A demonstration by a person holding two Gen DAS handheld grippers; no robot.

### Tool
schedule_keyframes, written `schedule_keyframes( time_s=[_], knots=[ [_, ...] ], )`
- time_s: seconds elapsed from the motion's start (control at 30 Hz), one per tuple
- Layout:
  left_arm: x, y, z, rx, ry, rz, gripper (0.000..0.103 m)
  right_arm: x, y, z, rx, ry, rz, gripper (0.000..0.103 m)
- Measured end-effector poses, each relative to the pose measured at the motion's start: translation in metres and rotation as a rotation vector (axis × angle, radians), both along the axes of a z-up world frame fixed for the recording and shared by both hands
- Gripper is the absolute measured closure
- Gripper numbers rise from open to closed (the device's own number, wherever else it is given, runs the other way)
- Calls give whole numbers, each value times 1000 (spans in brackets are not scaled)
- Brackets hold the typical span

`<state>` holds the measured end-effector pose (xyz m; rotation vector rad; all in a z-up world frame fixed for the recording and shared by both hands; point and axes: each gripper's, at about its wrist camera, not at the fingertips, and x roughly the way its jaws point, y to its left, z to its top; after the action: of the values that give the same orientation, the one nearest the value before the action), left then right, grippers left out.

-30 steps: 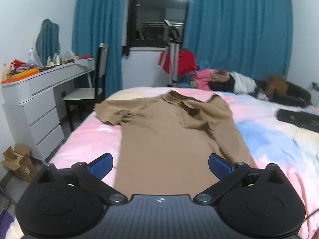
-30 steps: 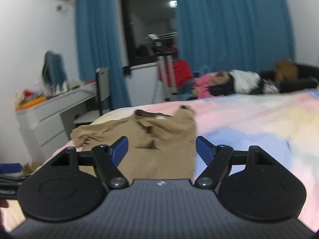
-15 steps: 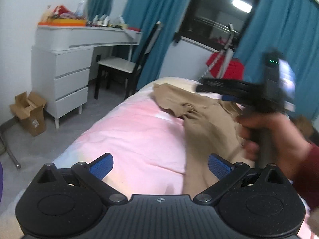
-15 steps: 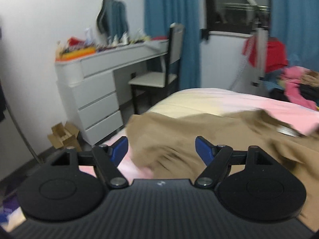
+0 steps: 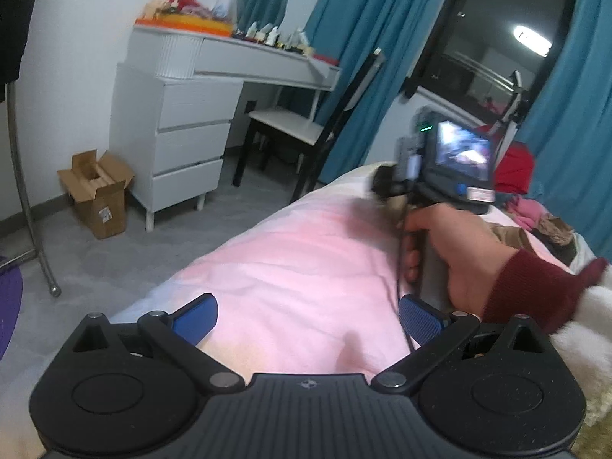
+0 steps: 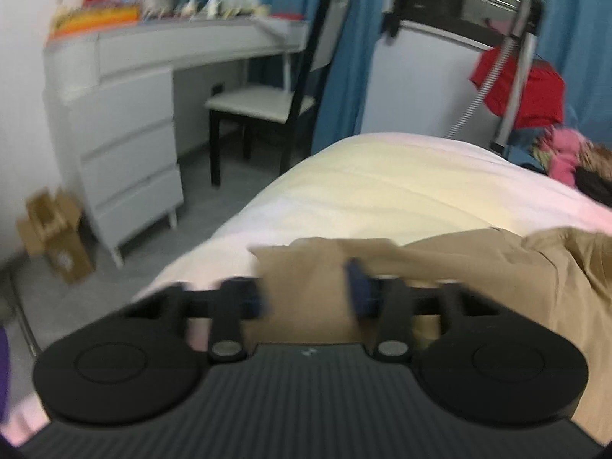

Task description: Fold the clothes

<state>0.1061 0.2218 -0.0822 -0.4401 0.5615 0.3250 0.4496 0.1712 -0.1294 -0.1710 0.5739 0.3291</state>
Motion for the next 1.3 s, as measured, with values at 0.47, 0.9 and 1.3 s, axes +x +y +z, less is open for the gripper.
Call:
schedule_keyframes(
  time_s=[0.47,0.9,1.3],
  knots=[
    [-2,-56,8,68,-48,-157,2,-15,-226,113,398,-109,-164,94],
    [13,-104,-19,126,5,-339,2,-7,-366,4,638,108,-443,87],
    [4,-117,-2,219,-78,-384,4,-136,-360,83,488,-36,-275,35]
  ],
)
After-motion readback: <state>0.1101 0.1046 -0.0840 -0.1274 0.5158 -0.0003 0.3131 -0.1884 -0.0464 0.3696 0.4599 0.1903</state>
